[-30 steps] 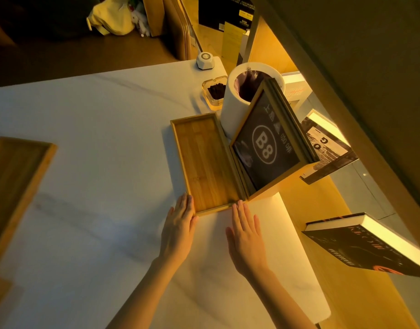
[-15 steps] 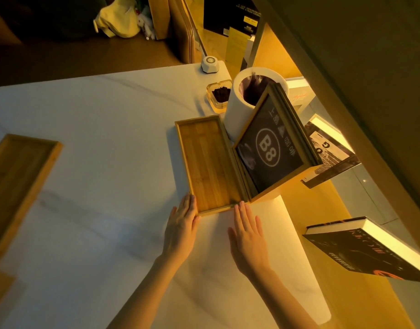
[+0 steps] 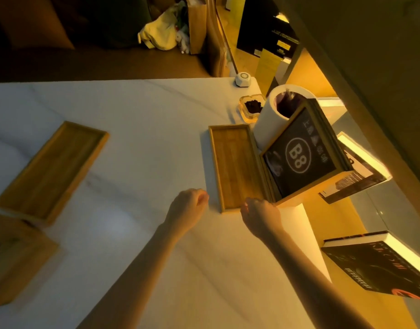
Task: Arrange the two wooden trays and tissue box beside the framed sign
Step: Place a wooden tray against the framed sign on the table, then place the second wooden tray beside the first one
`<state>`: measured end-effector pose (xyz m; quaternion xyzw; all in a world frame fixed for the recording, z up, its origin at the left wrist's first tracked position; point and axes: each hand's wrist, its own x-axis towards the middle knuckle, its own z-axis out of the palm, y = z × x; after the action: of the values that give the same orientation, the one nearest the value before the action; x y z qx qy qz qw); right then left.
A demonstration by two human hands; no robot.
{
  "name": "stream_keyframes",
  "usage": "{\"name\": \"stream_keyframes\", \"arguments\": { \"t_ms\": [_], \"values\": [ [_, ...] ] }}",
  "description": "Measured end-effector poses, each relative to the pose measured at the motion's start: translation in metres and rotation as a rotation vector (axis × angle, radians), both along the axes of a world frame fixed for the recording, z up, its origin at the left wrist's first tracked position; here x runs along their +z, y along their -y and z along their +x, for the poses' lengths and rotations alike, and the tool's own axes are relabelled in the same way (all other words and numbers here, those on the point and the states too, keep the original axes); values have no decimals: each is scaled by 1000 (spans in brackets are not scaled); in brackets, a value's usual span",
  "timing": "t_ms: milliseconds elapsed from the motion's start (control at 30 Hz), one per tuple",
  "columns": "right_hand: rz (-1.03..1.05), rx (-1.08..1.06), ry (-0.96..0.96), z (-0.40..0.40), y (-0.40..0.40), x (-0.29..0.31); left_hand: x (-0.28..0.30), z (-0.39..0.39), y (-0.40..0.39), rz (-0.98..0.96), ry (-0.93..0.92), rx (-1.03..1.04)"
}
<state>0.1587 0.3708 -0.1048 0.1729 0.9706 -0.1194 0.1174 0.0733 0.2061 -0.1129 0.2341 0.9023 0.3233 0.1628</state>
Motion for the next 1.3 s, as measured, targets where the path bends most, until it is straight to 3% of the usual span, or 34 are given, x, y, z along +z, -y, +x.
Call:
{"name": "stream_keyframes", "arguments": {
  "t_ms": [133, 333, 500, 667, 933, 1100, 1200, 1300],
  "values": [
    [70, 95, 116, -39, 29, 26, 27, -15, 43, -49, -2, 53],
    [94, 218, -110, -86, 100, 61, 64, -39, 131, -49, -135, 148],
    [-81, 235, -306, -114, 178, 69, 77, -64, 218, -64, -265, 232],
    [-181, 285, -346, -138, 255, 56, 69, -98, 292, -80, -355, 314],
    [-261, 240, -134, -155, 339, -10, 15, -159, 378, -382, -342, 187],
    [-204, 219, 81, -157, 364, -43, -17, -180, 401, -604, -176, 57],
    [-249, 217, 173, -157, 374, -53, -30, -181, 403, -574, -57, 73],
    [-370, 180, 214, -158, 380, -52, -28, -178, 392, -328, 73, 246]
  ]
}}
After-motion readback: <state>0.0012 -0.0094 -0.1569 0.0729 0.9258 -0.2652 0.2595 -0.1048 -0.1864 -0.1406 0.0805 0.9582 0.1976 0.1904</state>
